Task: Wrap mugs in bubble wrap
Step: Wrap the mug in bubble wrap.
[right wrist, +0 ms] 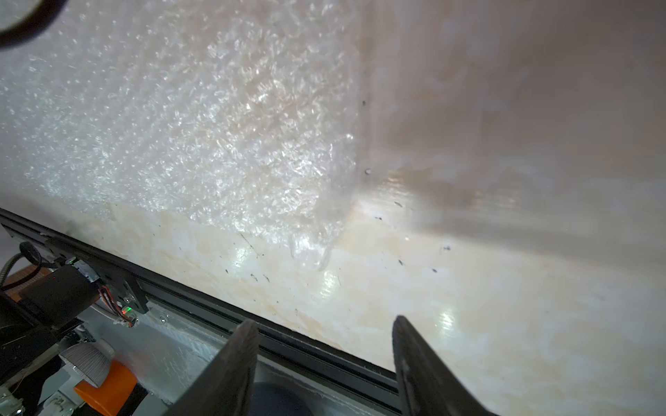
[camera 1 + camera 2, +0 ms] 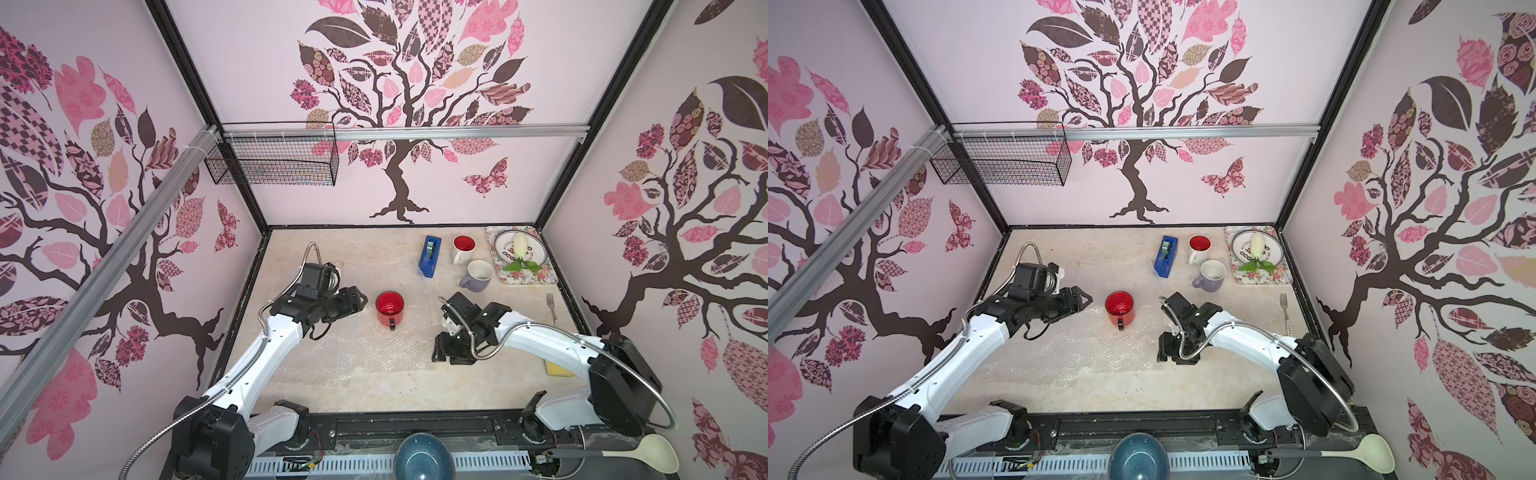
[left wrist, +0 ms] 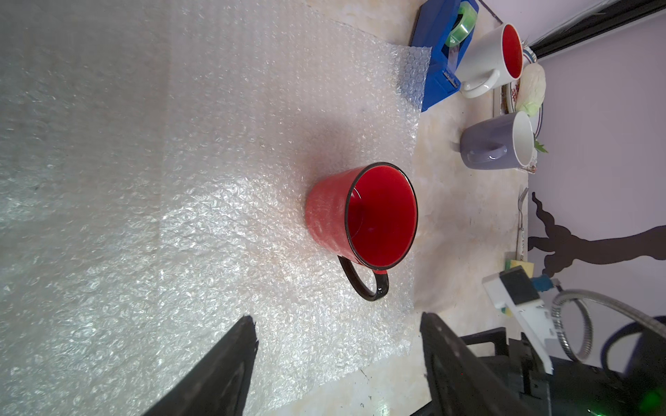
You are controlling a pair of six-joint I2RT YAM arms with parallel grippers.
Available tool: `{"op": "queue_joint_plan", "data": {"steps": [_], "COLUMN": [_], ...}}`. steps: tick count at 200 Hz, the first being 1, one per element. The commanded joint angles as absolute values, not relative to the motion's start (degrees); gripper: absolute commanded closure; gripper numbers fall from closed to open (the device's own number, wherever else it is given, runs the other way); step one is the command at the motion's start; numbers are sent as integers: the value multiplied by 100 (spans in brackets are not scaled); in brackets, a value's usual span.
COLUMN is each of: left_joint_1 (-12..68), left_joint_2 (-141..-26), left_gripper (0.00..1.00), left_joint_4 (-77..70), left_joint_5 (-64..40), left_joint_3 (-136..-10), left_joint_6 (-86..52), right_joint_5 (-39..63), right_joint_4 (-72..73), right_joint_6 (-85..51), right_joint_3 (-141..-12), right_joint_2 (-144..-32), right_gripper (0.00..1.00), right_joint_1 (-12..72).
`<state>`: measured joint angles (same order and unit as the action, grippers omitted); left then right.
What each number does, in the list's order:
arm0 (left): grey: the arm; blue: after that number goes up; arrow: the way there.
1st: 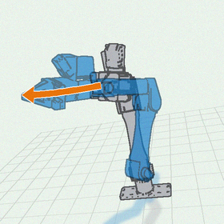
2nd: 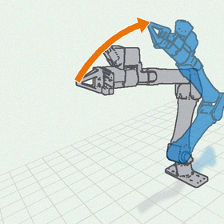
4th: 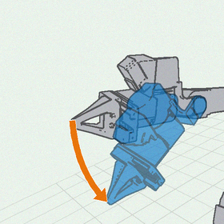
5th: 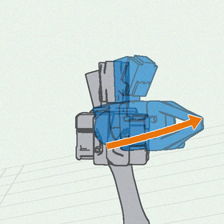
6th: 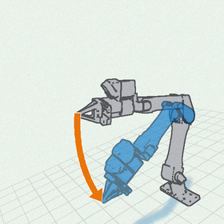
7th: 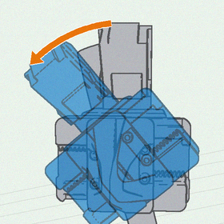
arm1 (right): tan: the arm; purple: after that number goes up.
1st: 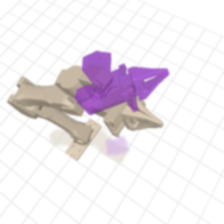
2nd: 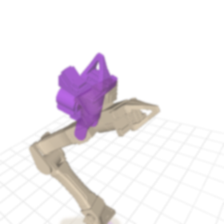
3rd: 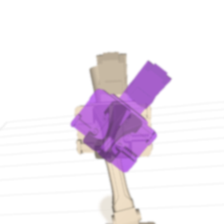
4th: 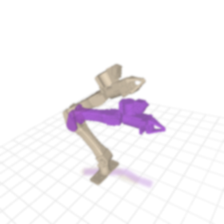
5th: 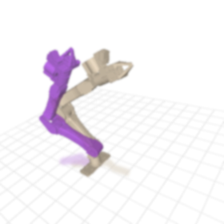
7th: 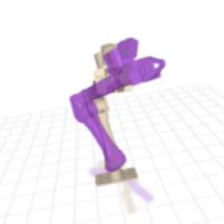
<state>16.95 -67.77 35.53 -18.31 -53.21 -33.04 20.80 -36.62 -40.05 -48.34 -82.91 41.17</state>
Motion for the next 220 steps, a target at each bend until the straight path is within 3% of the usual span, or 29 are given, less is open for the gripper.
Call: {"op": "queue_joint_plan", "data": {"steps": [1, 65, 87, 102, 125, 168, 220], "left_joint_1": [1695, 1689, 1688, 1687, 1688, 1677, 1671], "left_joint_2": [-6714, -6782, -6777, -6776, -6820, -6927, -6572], "left_gripper": [26, 26, 26, 26, 26, 26, 26], "left_joint_4": [3434, 3319, 3320, 3324, 3360, 3237, 3081], "left_joint_5": [-1903, -1771, -1696, -1605, -1441, -1318, -1593], "left_joint_3": [-5413, -5265, -5304, -5358, -5464, -5816, -5717], "left_joint_6": [-3238, -3235, -3194, -3165, -2851, -2260, -2376], "right_joint_5": [2443, 2313, 2323, 2251, 2171, 2176, 2509], "right_joint_4": [-3336, -3041, -2829, -2908, -3255, -3859, -3894], "right_joint_6": [-3999, -4096, -4113, -4088, -3979, -3963, -3927], "right_joint_3": [-4797, -4610, -4674, -4816, -5126, -6168, -7289], "right_joint_2": [-8538, -9144, -9334, -9377, -9281, -8681, -8916], "right_gripper": [38, 45, 52, 66, 100, 100, 100], "right_joint_1": [4121, 4130, 4129, 4119, 4121, 4112, 4110]}}
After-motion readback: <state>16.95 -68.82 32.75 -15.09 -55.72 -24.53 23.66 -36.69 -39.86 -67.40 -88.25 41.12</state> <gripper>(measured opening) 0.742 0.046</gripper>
